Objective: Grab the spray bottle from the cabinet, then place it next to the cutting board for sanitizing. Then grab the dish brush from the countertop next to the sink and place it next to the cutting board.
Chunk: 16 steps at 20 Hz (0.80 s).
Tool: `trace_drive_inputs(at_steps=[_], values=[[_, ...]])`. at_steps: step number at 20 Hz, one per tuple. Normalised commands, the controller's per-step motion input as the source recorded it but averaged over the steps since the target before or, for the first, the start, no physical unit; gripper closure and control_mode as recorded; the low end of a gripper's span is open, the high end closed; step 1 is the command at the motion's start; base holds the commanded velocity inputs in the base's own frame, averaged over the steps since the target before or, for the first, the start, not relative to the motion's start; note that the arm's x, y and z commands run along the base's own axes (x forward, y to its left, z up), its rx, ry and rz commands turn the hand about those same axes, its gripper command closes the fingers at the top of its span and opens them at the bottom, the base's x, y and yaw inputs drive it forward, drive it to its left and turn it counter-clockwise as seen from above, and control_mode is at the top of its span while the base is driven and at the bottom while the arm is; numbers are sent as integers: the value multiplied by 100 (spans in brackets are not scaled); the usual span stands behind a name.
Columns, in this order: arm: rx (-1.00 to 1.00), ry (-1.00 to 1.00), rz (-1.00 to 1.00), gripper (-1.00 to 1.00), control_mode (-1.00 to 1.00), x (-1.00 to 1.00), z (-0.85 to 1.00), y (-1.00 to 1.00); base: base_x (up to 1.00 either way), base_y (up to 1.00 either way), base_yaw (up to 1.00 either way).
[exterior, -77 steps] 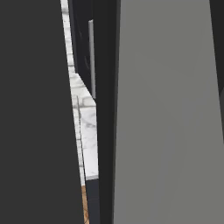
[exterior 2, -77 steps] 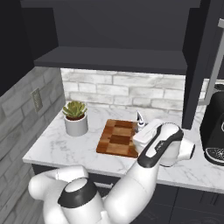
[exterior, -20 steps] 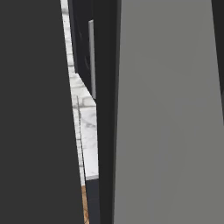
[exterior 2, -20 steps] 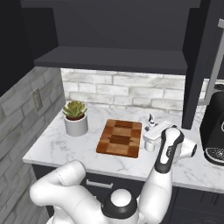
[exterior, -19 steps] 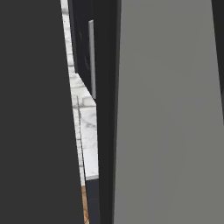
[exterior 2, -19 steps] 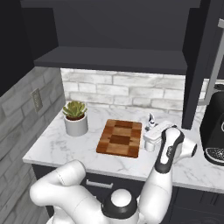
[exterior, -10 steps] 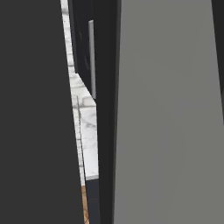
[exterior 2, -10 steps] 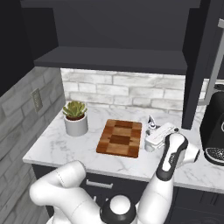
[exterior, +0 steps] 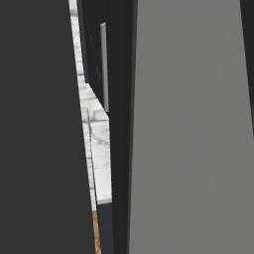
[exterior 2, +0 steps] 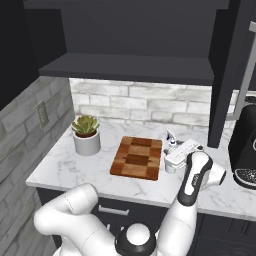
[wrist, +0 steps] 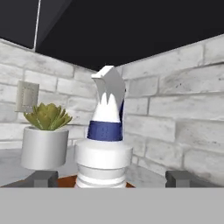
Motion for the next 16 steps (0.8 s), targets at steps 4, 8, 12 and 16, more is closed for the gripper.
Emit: trace_drive_inputs(at_steps=[4, 8, 12, 16], values=[[0, 0, 0, -100, -100, -1, 0, -2, 0, 0, 0], [2, 0, -1, -100, -100, -9, 0, -2, 0, 0, 0], [4, 0, -5, -100, -100, -16, 0, -9, 0, 0, 0], [5, 0, -8, -100, -100, -19, 3, -8, 0, 0, 0]])
